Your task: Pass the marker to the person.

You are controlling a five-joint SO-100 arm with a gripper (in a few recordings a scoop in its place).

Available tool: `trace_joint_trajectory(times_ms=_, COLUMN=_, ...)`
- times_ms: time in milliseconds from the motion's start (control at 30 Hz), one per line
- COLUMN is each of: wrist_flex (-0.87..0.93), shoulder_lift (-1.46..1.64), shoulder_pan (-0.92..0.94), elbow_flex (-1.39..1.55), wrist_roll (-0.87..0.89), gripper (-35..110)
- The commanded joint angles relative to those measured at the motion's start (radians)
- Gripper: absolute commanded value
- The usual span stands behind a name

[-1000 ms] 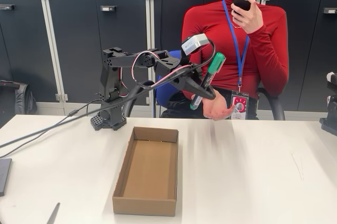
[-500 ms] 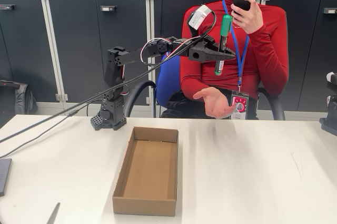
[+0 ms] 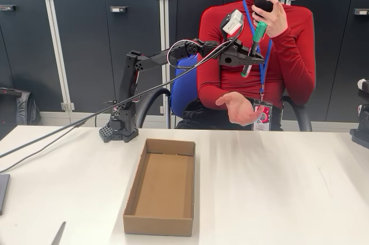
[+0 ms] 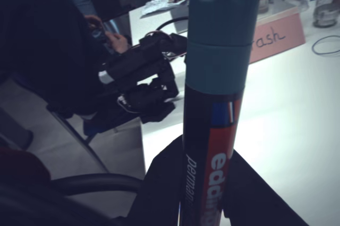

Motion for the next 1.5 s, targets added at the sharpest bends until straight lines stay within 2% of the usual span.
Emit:
trace_joint_trajectory(times_ms=0, wrist_flex=0.048, shoulder_lift=0.011, shoulder_pan=-0.080, elbow_flex=-0.080, wrist_roll=0.049, gripper=-5)
trace_joint_trajectory(times_ms=233, wrist_flex=0.267, shoulder_lift=0.005, shoulder_pan=-0.160, elbow_flex=-0.127, wrist_roll=-0.084, gripper=-5)
trace_joint_trajectory(times_ms=600, wrist_flex=0.282, shoulder_lift=0.009, shoulder_pan=-0.199, elbow_flex=-0.075, wrist_roll=-0.316, gripper=-5)
trace_joint_trajectory(times_ms=967, wrist_flex=0.322, shoulder_lift=0.009, shoulder_pan=-0.195, elbow_flex=-0.071, wrist_roll=-0.360, gripper=-5)
trace_joint_trajectory(times_ms=1133, wrist_flex=0.330, shoulder_lift=0.009, shoulder_pan=-0.190, elbow_flex=-0.072, wrist_roll=-0.362, gripper=10)
trace_joint_trajectory(times_ms=1300, wrist_flex=0.324, shoulder_lift=0.009, shoulder_pan=-0.189, elbow_flex=-0.072, wrist_roll=-0.365, gripper=32)
trace_joint_trajectory(times_ms=1467, wrist_flex=0.307, shoulder_lift=0.009, shoulder_pan=-0.190, elbow_flex=-0.074, wrist_roll=-0.354, gripper=38)
